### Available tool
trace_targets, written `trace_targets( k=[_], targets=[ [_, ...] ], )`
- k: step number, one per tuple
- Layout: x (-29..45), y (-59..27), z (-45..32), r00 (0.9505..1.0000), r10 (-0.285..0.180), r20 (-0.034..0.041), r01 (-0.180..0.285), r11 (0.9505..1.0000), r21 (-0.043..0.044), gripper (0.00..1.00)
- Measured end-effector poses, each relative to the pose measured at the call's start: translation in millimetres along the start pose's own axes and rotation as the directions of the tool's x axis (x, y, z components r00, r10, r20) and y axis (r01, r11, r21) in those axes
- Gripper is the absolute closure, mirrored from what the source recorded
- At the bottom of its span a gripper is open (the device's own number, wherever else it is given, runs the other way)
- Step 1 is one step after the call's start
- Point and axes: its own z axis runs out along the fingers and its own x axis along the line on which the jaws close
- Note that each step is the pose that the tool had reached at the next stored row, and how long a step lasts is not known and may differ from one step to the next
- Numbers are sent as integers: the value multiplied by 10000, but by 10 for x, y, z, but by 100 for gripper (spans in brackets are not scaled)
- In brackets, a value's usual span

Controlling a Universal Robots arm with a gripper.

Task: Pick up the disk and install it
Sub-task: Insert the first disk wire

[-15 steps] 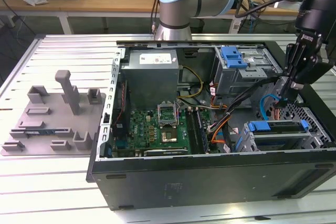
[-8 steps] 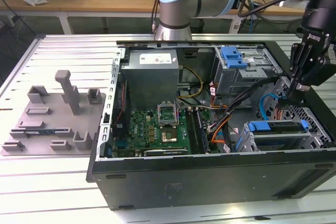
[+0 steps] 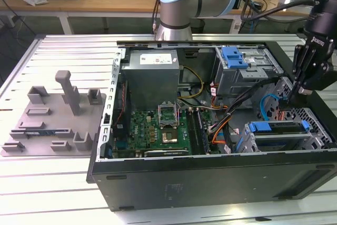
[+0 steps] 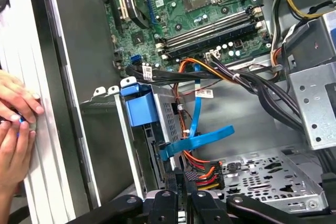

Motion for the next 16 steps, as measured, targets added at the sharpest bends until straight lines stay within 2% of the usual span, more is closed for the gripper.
trace_targets(
  k=[1, 2, 3, 6, 9, 14, 16],
  targets=[
    [12, 2, 4, 10000, -4, 54, 4, 10000, -4, 84],
    [43, 8, 13, 9998, -12, 178, 13, 10000, -11, 84],
    [90, 21, 27, 9994, -31, 344, 32, 10000, -17, 84],
    [138, 30, 42, 9987, -98, 500, 99, 10000, -13, 84],
    [162, 39, 50, 9981, -306, 531, 305, 9995, 42, 84],
    [181, 58, 55, 9953, -827, 508, 818, 9965, 194, 84],
    [202, 75, 64, 9944, -913, 530, 902, 9957, 218, 84]
  ],
)
